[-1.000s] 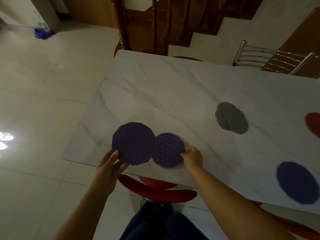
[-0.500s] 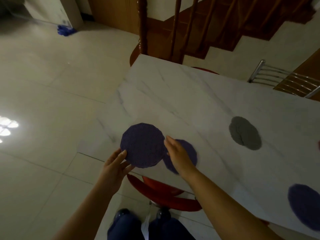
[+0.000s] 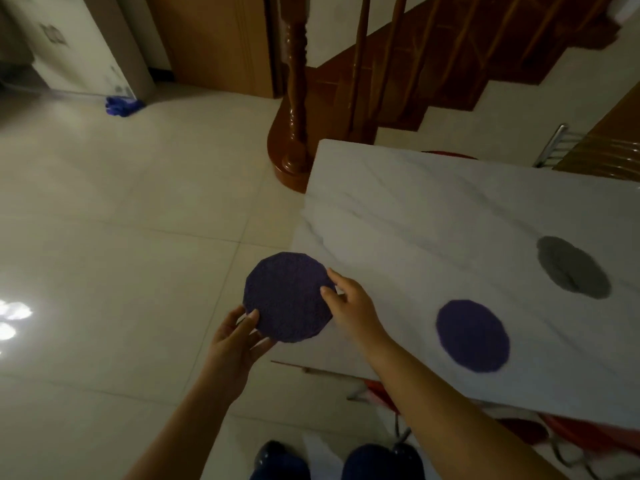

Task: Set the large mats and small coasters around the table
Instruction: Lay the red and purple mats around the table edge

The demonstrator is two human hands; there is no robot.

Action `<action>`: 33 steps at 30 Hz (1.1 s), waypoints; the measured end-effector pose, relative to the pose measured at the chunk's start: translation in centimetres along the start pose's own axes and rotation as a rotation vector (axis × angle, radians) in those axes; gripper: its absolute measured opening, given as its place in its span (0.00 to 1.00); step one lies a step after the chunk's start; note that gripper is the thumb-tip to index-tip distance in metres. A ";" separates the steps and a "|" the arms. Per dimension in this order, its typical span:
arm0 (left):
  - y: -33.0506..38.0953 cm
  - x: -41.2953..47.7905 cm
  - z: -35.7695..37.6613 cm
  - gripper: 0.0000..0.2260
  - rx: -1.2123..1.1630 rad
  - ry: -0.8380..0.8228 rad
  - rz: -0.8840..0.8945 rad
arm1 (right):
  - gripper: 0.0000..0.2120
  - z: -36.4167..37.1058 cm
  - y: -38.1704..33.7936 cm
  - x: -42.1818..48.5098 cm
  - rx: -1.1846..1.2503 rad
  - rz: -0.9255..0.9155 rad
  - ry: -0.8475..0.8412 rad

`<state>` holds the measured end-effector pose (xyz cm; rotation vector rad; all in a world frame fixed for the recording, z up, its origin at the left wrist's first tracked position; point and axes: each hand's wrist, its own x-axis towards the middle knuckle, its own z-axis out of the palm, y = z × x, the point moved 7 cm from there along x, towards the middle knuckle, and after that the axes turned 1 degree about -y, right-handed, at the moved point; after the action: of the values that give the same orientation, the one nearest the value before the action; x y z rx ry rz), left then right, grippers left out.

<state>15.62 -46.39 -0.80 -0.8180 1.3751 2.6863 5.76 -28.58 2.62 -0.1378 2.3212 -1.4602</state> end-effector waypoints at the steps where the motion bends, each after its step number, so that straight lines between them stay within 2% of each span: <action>1: 1.4 0.5 -1.1 0.19 0.018 -0.006 0.001 | 0.23 1.2 -0.8 0.5 0.027 0.003 0.015; 8: 7.3 5.4 -6.0 0.15 0.057 -0.010 -0.044 | 0.15 5.0 -5.3 5.5 0.223 0.007 0.102; 11: 9.2 8.8 -6.4 0.12 0.090 -0.041 -0.083 | 0.16 5.7 -6.1 8.8 0.253 0.019 0.084; 15: 13.3 15.5 -5.0 0.13 0.203 -0.078 -0.088 | 0.18 6.1 -6.3 14.7 0.370 0.116 0.127; 20: 17.7 24.8 -2.5 0.11 0.282 -0.153 -0.100 | 0.07 5.2 -7.8 23.8 0.511 0.277 0.209; 23: 20.2 29.2 -1.4 0.10 0.326 -0.186 -0.105 | 0.06 4.4 -9.5 26.9 0.511 0.361 0.232; 24: 20.8 30.3 -0.6 0.09 0.332 -0.217 -0.118 | 0.05 3.8 -9.8 27.6 0.527 0.337 0.254; 25: 21.1 31.5 0.4 0.09 0.336 -0.255 -0.140 | 0.03 3.0 -10.1 28.1 0.560 0.282 0.284; 27: 21.0 33.5 3.0 0.10 0.367 -0.325 -0.191 | 0.07 0.9 -10.2 27.6 0.643 0.213 0.396; 29: 20.0 34.6 6.2 0.12 0.414 -0.413 -0.240 | 0.09 -1.4 -9.2 26.1 0.713 0.224 0.561; 33: 17.3 35.5 13.2 0.18 0.516 -0.654 -0.364 | 0.07 -5.1 -6.6 22.2 0.774 0.340 0.844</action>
<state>-25.10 -54.64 2.30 -0.1005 1.4443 1.9152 -17.31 -33.62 4.31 1.2163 1.9071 -2.3656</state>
